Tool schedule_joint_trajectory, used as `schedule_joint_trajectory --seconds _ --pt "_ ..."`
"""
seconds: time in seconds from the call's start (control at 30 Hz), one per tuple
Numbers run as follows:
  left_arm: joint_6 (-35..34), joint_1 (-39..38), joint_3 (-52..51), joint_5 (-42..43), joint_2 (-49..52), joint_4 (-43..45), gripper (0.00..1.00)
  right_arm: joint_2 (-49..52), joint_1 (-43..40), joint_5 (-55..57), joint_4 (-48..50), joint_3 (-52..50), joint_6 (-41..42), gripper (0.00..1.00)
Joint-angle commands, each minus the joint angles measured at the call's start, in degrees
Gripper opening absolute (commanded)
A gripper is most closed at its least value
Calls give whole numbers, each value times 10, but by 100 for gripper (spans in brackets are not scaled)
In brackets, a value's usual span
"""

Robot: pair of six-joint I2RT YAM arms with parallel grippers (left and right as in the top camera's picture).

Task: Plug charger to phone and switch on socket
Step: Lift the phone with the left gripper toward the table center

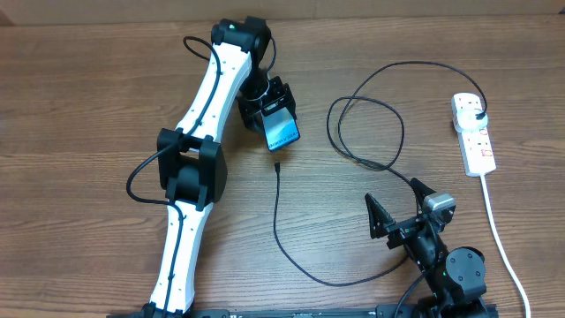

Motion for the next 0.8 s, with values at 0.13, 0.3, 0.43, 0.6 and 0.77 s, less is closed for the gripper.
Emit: schedule_joint_trajectory --seconds 0.13,0.3,0.43,0.6,0.77 --pt "-12 18 17 114 -12 -29 4 -6 -2 1 2 0 -4 100" --pt "-48 18 17 130 -12 -29 4 -6 -2 1 2 0 -4 100" --pt "-38 20 17 129 -12 -29 4 -6 -2 1 2 0 -4 100" --pt "-31 21 17 132 -12 -29 4 -6 -2 1 2 0 -4 100" --pt "-7 28 17 148 -12 -29 4 -6 -2 1 2 0 -4 100"
